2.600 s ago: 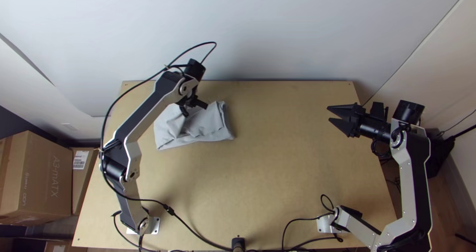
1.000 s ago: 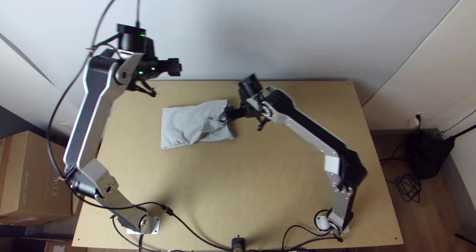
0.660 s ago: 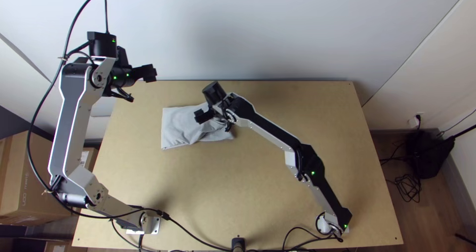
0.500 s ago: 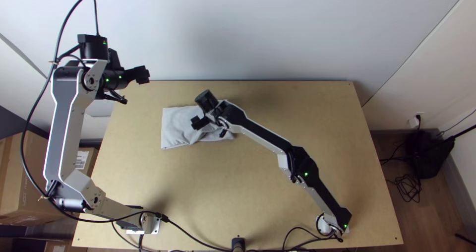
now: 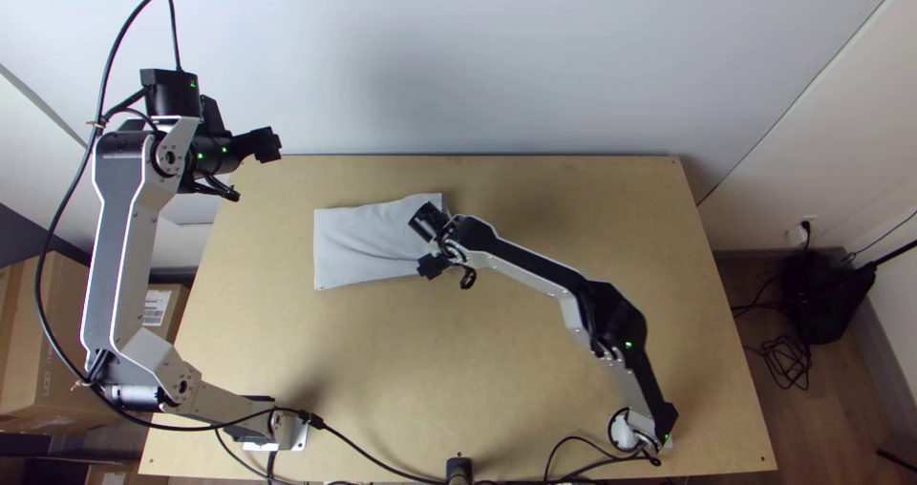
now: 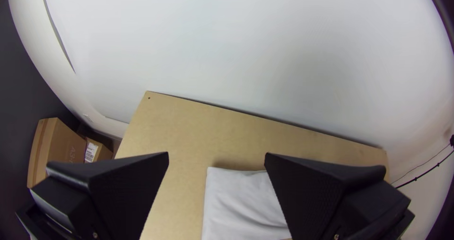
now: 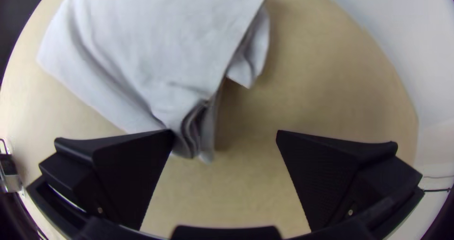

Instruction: Fold the t-shirt

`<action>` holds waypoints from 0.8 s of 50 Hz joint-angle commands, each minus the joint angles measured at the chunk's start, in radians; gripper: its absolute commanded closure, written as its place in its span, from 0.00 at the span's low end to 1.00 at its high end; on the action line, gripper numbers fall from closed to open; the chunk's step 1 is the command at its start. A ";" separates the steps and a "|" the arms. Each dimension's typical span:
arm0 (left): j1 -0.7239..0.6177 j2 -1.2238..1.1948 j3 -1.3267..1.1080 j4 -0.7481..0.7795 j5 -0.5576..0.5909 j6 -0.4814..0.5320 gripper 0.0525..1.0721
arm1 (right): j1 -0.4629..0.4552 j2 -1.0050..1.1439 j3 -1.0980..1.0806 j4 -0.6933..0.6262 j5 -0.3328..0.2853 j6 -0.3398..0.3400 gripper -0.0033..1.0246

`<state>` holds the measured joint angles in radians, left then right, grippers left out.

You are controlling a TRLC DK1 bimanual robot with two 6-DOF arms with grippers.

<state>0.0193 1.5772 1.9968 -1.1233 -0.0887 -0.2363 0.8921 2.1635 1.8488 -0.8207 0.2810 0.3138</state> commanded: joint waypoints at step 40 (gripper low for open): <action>0.042 -0.088 -0.036 0.000 0.010 0.049 0.04 | -0.366 0.302 0.423 0.129 -0.939 0.346 0.04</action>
<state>0.0414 1.5181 1.9720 -1.1198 -0.0891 -0.2008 0.5278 2.4199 2.2272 -0.6926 -0.6453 0.6476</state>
